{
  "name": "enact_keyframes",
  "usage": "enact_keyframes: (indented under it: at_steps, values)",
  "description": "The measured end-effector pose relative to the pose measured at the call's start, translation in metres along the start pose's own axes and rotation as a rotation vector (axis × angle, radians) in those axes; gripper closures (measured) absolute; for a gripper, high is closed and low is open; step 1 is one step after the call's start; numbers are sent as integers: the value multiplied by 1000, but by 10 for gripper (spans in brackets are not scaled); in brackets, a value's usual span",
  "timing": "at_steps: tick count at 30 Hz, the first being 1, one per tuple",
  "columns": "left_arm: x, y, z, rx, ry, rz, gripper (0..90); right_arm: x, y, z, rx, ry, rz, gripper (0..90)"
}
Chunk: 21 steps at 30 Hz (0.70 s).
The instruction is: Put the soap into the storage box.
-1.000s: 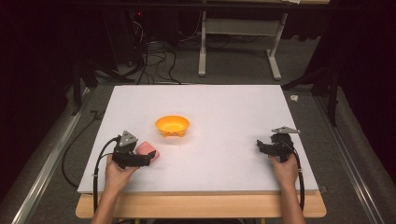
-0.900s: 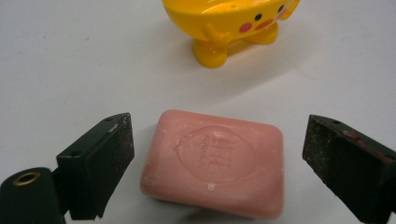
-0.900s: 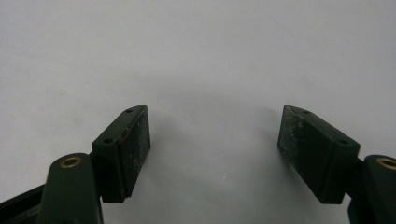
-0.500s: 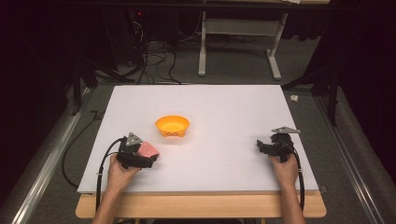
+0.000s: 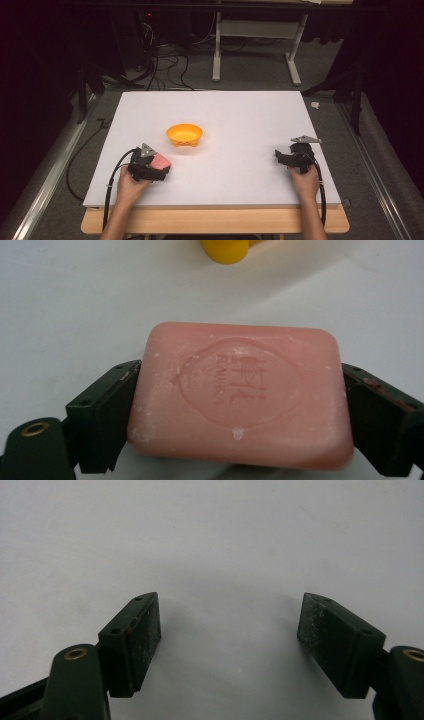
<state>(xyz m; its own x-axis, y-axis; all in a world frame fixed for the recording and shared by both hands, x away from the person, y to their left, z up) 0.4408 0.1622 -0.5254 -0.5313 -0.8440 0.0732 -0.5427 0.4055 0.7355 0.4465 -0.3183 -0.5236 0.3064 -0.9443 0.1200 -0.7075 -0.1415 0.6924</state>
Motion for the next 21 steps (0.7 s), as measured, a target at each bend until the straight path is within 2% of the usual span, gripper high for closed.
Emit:
enact_keyframes:
  at_steps: [21]
  values:
    - [1, 2, 1, -19, -2, 8, 137, 0, 0, 0, -2, -2, -3, 258]
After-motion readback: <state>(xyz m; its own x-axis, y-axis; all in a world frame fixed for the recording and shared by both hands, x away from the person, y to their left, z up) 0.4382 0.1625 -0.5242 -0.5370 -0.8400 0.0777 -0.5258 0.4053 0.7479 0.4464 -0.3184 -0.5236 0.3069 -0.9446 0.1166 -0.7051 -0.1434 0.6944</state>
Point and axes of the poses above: each handheld gripper's, and its own axes: y roughly backward along the jaws, z roughly out of its underside, x roughly to its right, the point moved 6 cm from there along -y, roughly forward along the jaws, and after that the axes turned 8 degrees about y, right-handed, at the moved point
